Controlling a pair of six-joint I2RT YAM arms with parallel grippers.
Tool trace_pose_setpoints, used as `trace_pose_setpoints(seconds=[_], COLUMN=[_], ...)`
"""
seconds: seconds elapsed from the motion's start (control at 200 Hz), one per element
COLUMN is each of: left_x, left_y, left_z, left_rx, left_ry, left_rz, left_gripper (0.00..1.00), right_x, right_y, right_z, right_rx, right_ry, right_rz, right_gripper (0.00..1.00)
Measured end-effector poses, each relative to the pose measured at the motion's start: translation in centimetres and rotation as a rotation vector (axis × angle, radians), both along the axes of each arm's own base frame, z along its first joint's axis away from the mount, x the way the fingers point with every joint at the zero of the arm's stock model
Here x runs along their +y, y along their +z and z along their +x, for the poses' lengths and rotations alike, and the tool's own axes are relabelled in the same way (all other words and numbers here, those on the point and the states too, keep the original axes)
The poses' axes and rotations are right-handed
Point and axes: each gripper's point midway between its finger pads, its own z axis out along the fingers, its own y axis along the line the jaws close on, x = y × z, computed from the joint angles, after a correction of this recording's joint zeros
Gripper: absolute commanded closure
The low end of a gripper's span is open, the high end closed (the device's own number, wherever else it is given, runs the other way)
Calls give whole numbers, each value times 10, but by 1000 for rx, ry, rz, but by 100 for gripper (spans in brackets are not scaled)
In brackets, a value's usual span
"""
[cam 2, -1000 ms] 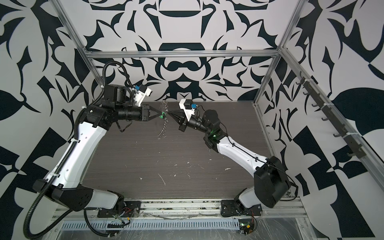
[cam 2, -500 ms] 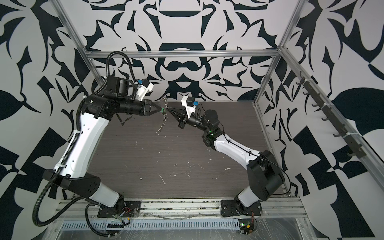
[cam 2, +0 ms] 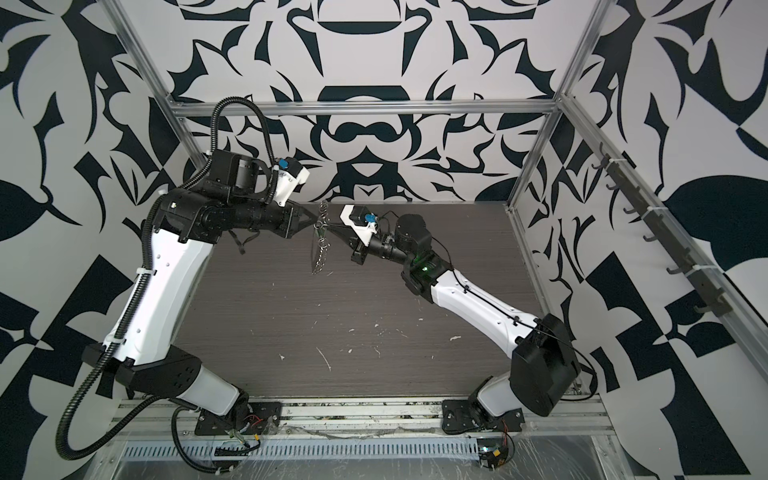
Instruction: Remove the keys from the keyring
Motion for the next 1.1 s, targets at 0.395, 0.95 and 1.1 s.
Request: trace_pose_setpoints(seconds=[0.395, 0.95, 1.1], left_x=[1, -1, -3], left_y=[15, -15, -20], left_z=[-2, -53, -61], left_rx=[-25, -180, -261], left_ry=[10, -290, -354], left_rz=[-28, 17, -2], left_gripper=[100, 62, 64], right_x=[1, -11, -10], right_y=[-9, 9, 5], right_z=[-1, -18, -26], right_rx=[-18, 10, 5], right_ry=[-8, 106, 155], right_rz=[-45, -1, -18], right_gripper=[100, 100, 100])
